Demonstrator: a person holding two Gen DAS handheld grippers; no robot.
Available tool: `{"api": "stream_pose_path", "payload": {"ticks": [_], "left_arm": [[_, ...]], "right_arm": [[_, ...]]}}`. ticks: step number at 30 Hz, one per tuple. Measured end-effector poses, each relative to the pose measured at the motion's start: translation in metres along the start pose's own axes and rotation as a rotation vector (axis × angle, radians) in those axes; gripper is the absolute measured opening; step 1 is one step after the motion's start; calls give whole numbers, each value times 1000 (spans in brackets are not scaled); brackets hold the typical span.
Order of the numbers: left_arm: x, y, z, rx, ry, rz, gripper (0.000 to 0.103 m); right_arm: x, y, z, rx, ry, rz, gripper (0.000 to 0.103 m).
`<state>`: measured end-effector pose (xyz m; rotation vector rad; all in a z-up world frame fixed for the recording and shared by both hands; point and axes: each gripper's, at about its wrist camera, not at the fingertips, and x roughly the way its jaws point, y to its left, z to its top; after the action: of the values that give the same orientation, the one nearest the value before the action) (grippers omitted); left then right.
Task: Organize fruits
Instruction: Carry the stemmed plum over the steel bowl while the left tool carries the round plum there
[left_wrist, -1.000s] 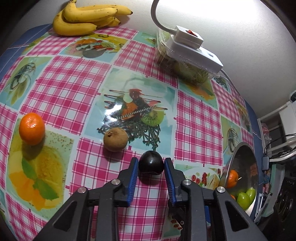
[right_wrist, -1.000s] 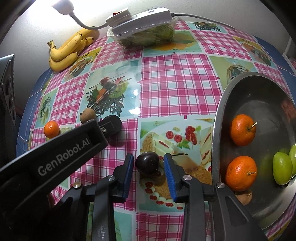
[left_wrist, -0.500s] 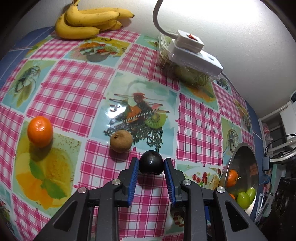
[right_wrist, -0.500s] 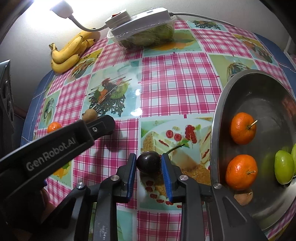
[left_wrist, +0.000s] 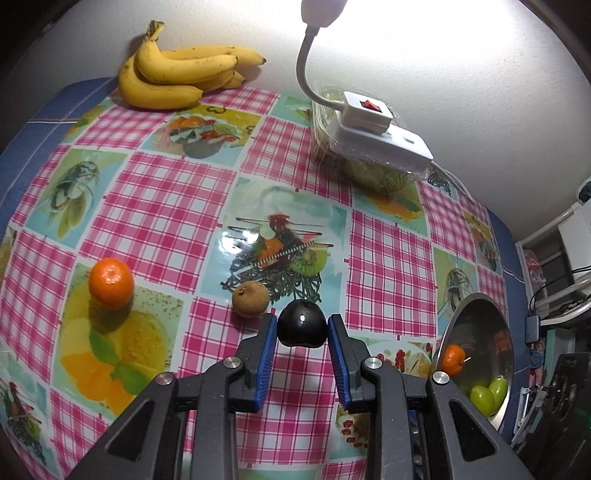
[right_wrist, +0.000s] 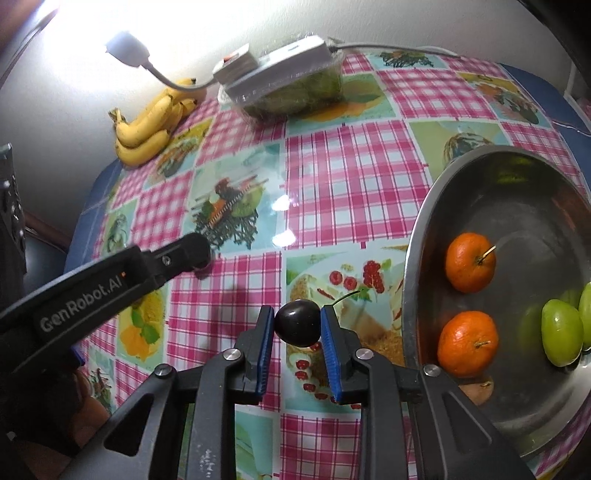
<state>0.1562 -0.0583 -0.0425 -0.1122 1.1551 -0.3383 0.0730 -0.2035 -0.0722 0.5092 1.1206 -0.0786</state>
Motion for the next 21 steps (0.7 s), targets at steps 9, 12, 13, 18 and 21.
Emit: {"api": "stream_pose_path", "payload": {"ticks": [9,12,13,18,21], "left_arm": [[-27,-3,4,0,-53,20,30],[-34,-7,5,8,-72,18,30],[-36,-9,5,11,-77,17,30],[-37,-15,4,16,-79,19,30],[-36,-20,1,20,-77,20,30]], "right_arm": [[-31,-8,7,32,-67,50,27],[-35,-10,8,38,-80,55,27],[-36,-11,8,40,-82,56,27],[-41,-19,8,49,-84,59,27],[-44,-25,8,57,-89,55,27]]}}
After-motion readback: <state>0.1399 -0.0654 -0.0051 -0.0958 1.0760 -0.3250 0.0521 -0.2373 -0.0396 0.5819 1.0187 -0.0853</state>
